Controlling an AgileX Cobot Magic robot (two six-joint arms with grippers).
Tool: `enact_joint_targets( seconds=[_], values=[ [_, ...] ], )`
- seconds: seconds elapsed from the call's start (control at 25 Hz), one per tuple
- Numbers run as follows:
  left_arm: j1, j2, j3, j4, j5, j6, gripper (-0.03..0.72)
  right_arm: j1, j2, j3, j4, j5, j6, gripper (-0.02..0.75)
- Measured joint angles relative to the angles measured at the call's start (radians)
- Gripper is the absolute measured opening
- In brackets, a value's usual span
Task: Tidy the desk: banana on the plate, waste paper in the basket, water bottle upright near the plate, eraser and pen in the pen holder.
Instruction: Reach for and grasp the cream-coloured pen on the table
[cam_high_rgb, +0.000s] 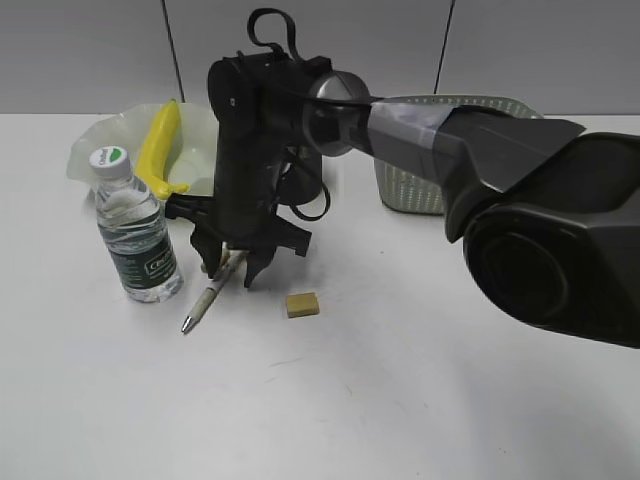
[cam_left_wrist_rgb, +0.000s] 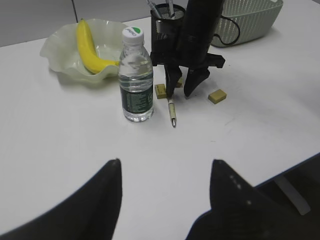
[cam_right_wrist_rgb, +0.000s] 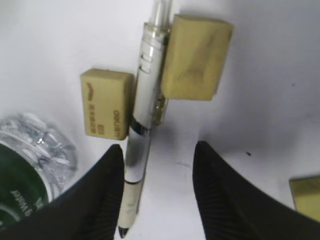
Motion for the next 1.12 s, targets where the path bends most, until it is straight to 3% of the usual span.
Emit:
enact_joint_targets(
  seconds=[0.52,0.8,1.12],
  values=[
    [0.000,0.000,0.000,-0.001,0.000,0.000,0.420,0.017,0.012,-0.027,-0.056,0.021,-0.008,0.366],
    [0.000,0.000,0.000,0.000,0.000,0.000,0.420,0.023,0.012,-0.037,-0.056,0.010,-0.039,0.468],
    [0.000,0.000,0.000,0.000,0.000,0.000,0.420,0.023,0.012,-0.038,-0.084,0.006,-0.040,0.478]
  ],
)
